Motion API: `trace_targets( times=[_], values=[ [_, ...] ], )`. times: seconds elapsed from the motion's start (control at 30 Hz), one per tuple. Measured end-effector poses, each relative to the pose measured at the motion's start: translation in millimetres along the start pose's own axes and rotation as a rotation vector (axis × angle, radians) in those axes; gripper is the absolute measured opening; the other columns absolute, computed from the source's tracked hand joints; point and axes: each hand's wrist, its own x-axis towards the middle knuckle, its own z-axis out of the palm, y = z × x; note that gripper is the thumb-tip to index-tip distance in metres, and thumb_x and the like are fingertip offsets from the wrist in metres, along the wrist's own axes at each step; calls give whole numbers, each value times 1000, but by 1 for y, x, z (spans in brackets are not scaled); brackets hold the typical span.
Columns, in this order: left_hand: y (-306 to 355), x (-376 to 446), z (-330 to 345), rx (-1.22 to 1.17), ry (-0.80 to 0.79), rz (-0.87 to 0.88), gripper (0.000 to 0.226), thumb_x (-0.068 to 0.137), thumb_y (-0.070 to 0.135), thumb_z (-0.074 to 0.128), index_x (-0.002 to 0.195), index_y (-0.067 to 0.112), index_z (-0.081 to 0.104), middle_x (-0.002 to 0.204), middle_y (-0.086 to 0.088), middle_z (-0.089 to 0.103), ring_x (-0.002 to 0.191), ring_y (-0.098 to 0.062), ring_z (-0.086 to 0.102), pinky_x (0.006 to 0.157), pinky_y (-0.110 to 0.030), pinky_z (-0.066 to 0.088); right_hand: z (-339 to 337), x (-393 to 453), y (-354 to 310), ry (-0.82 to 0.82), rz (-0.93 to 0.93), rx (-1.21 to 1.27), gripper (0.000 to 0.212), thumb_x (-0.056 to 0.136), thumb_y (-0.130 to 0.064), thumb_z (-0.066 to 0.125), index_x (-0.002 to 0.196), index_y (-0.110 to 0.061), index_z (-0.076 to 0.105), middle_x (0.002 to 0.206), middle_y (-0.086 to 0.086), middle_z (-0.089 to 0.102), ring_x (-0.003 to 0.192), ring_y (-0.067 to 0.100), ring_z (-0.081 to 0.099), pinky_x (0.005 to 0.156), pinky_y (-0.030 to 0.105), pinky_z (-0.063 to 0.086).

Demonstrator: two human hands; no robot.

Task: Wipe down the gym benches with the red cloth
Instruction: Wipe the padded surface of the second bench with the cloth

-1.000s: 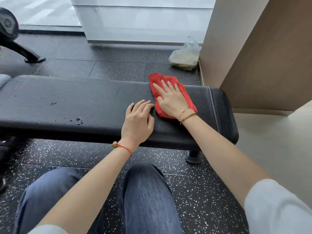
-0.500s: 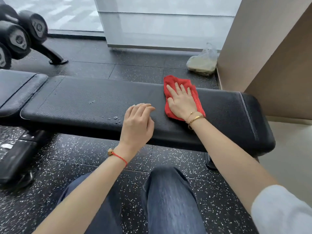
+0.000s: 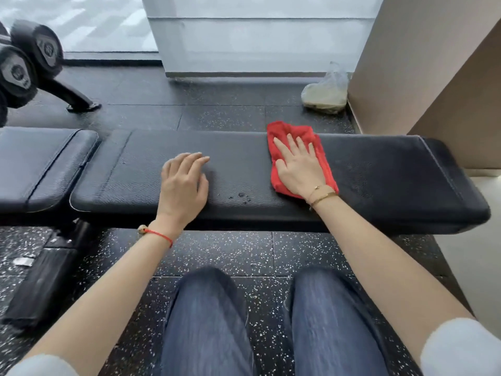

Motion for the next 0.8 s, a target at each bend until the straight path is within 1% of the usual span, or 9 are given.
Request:
trace_targets(
  times=[0.1, 0.2, 0.27, 0.37, 0.43, 0.5, 0.57, 0.7, 0.8],
  values=[
    [-5, 3, 6, -28, -23, 15, 41, 95, 22, 42, 131, 14, 59, 140, -4, 57, 135, -27, 45, 119, -52, 24, 4, 14, -19, 4, 59, -15, 56, 100, -34, 30, 155, -28, 18, 164, 6, 9, 151, 25, 8, 123, 44, -1],
    [-9, 3, 7, -40, -20, 37, 41, 94, 24, 39, 127, 15, 61, 138, -2, 59, 133, -24, 47, 120, -52, 22, 2, 9, -25, -7, 62, -8, 56, 100, -32, 30, 155, -28, 19, 164, 7, 10, 151, 25, 9, 123, 43, -1],
    [-11, 2, 7, -38, -23, 44, 41, 94, 25, 39, 126, 16, 62, 138, -1, 59, 134, -23, 47, 120, -53, 21, 3, -5, -35, -8, 13, 5, 56, 100, -29, 33, 155, -29, 20, 164, 6, 11, 151, 24, 9, 123, 43, -1],
    [-13, 1, 9, -13, -13, 55, 40, 93, 25, 39, 124, 18, 63, 137, 0, 60, 133, -23, 48, 120, -53, 20, 9, -37, -51, 6, -134, 12, 58, 98, -28, 37, 154, -31, 21, 163, 4, 14, 151, 23, 10, 123, 41, 0],
    [-14, 0, 11, -7, -17, 47, 40, 94, 25, 37, 124, 18, 63, 137, 0, 60, 133, -23, 48, 120, -52, 20, 11, -49, -53, -4, -186, 20, 59, 98, -27, 39, 154, -32, 22, 163, 2, 15, 151, 22, 11, 123, 40, 1],
    [-15, 1, 11, -6, -21, 42, 40, 94, 25, 37, 123, 18, 63, 136, 0, 61, 133, -23, 48, 120, -51, 20, 10, -46, -53, -25, -167, 33, 58, 98, -27, 38, 154, -32, 22, 163, 2, 14, 151, 22, 10, 123, 40, 1],
    [-16, 2, 12, -2, -15, 27, 40, 94, 26, 37, 123, 18, 64, 135, 0, 61, 132, -22, 48, 120, -51, 20, 10, -29, -58, -27, -93, 34, 57, 99, -28, 37, 154, -31, 21, 164, 4, 12, 151, 22, 9, 123, 42, 0],
    [-15, 3, 13, -3, 0, 3, 40, 93, 25, 38, 121, 17, 65, 133, 0, 63, 130, -22, 50, 119, -50, 21, 20, -5, -94, 37, 67, -34, 58, 100, -32, 34, 155, -27, 18, 163, 9, 11, 151, 26, 10, 123, 43, 0],
    [-15, 3, 12, 3, -10, -9, 42, 92, 25, 38, 122, 16, 65, 133, 0, 63, 130, -22, 50, 120, -50, 21, 30, -22, -124, 58, -25, -31, 59, 98, -32, 33, 155, -27, 18, 163, 9, 13, 151, 26, 11, 123, 43, 0]
  ],
)
